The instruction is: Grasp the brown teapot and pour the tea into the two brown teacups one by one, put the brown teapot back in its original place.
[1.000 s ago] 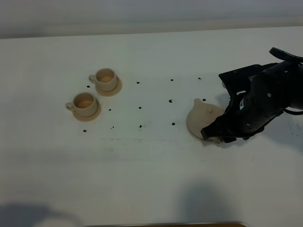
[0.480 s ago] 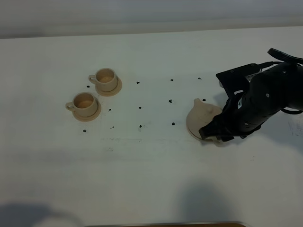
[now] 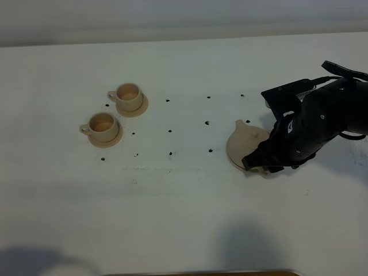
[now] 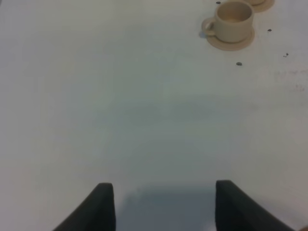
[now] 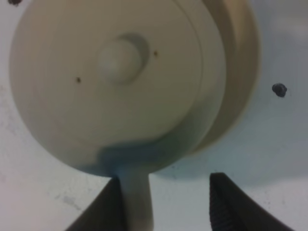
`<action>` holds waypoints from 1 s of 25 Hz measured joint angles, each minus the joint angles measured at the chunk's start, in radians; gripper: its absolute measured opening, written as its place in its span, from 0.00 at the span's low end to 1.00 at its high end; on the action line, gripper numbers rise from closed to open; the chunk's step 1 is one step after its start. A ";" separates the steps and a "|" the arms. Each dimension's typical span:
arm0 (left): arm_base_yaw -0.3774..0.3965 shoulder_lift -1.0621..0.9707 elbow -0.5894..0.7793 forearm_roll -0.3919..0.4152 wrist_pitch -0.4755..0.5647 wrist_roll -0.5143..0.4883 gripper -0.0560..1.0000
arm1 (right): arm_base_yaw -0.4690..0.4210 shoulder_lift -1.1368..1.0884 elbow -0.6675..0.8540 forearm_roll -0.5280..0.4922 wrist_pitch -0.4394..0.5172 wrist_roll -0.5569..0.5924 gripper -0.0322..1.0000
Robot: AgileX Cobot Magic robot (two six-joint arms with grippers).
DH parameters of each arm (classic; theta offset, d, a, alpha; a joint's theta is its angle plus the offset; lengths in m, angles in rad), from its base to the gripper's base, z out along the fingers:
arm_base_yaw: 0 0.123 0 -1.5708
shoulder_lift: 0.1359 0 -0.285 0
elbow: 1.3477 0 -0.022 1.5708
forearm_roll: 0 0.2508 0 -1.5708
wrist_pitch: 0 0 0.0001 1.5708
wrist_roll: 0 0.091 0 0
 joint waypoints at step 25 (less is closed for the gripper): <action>0.000 0.000 0.000 0.000 0.000 0.000 0.55 | 0.000 0.023 -0.012 0.000 -0.008 -0.034 0.11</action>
